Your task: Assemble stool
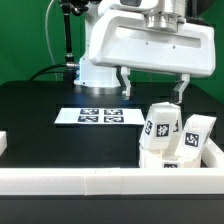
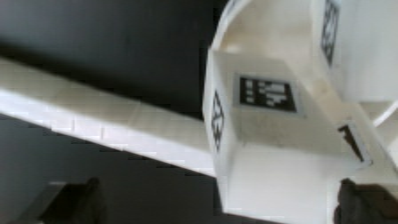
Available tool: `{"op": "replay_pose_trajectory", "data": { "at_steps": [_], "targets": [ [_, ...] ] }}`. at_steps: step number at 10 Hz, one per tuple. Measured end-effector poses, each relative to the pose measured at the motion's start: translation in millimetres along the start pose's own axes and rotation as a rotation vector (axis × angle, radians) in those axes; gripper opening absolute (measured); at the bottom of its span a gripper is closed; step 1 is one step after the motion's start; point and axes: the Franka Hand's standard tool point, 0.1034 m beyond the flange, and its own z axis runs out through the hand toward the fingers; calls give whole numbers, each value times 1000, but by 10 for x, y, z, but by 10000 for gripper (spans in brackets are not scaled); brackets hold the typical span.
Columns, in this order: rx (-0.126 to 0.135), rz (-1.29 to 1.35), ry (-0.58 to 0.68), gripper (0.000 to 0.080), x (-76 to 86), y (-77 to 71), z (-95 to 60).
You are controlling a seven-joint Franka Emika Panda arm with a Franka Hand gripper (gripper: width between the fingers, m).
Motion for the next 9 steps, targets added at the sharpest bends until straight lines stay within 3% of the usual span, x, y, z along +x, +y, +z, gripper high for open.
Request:
{"op": "replay_pose_trajectory", "data": {
  "at_steps": [1, 2, 4, 7, 9],
  "targets": [
    [11, 7, -29, 649, -25, 20, -10],
    [51, 36, -154, 649, -83, -43, -33],
    [71, 62, -252, 649, -40, -84, -59],
    [68, -20, -208, 649, 25, -93, -40],
    [100, -216, -222, 649, -4, -23, 15]
  ]
}}
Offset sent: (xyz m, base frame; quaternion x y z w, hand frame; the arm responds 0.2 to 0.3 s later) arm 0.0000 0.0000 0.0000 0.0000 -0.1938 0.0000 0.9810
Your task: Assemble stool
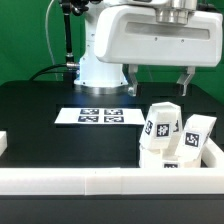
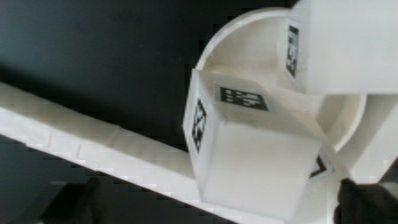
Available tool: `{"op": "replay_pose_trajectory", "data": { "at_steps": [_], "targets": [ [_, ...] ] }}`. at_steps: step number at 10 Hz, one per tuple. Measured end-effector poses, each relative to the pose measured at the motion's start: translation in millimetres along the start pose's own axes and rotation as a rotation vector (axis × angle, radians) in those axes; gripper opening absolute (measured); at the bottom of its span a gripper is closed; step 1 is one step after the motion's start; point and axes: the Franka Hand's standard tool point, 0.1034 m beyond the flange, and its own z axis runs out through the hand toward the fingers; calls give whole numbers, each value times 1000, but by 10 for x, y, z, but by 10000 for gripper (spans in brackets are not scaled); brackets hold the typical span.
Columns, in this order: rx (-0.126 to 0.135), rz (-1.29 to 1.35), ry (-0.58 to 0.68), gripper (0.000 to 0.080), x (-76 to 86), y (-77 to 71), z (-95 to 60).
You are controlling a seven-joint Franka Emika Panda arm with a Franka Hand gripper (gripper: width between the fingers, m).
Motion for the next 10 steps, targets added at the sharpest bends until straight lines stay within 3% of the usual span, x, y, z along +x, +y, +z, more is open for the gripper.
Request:
{"op": "replay_pose_trajectory", "data": {
  "at_steps": [5, 10],
  "targets": [
    [-29, -411, -20, 649, -13, 62, 25],
    [-20, -831, -77, 649, 109, -81, 72]
  ]
}}
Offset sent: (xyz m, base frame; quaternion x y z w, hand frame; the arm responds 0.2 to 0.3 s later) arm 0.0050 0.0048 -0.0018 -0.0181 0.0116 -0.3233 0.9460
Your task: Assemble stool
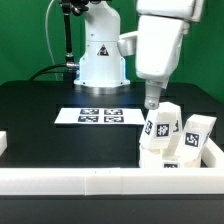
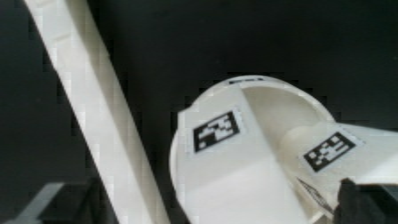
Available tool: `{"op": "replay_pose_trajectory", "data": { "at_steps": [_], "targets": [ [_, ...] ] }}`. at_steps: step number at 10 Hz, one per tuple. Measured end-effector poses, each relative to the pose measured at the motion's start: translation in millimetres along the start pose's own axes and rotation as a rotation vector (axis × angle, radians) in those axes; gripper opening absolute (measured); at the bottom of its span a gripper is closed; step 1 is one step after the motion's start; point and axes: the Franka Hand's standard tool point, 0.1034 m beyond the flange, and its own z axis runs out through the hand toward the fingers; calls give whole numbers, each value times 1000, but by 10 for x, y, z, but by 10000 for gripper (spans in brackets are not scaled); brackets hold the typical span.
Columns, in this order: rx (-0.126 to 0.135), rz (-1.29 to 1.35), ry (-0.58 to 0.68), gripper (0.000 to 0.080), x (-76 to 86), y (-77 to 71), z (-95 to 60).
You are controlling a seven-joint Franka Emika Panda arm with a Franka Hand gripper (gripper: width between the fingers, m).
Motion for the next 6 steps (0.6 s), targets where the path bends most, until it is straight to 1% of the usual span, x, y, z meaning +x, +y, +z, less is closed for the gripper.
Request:
{"op": "replay_pose_trajectory", "data": {
  "at_steps": [3, 5, 6],
  "targets": [
    [-7, -180, -24, 649, -72, 25, 9],
    [-10, -366, -41, 649, -9, 10, 15],
    [-4, -403, -52, 649, 10, 4, 32]
  ]
}}
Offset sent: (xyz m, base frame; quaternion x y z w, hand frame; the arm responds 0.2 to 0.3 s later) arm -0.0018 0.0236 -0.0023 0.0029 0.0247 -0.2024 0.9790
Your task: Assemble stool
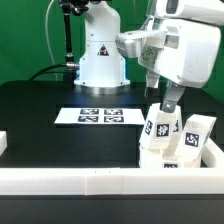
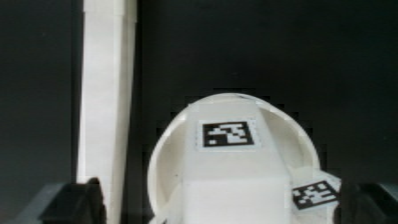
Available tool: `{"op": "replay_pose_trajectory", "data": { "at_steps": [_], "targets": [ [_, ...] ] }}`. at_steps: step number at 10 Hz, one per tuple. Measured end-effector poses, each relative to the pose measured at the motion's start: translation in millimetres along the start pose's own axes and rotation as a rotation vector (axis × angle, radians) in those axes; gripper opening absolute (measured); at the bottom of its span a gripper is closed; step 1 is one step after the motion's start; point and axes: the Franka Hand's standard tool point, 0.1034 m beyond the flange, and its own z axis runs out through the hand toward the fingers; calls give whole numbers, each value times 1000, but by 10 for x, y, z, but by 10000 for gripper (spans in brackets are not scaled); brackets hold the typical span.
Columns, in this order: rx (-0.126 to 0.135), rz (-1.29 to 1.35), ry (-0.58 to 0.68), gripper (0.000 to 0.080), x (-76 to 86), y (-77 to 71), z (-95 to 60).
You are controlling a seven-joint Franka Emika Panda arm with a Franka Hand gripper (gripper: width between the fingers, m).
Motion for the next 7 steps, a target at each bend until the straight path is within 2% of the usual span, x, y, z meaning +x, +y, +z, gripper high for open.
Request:
{"op": "replay_pose_trajectory", "data": {
  "at_steps": [6, 7],
  "targets": [
    [22, 16, -4, 649, -33, -44, 130],
    [22, 17, -4, 536, -39, -46, 134]
  ]
}}
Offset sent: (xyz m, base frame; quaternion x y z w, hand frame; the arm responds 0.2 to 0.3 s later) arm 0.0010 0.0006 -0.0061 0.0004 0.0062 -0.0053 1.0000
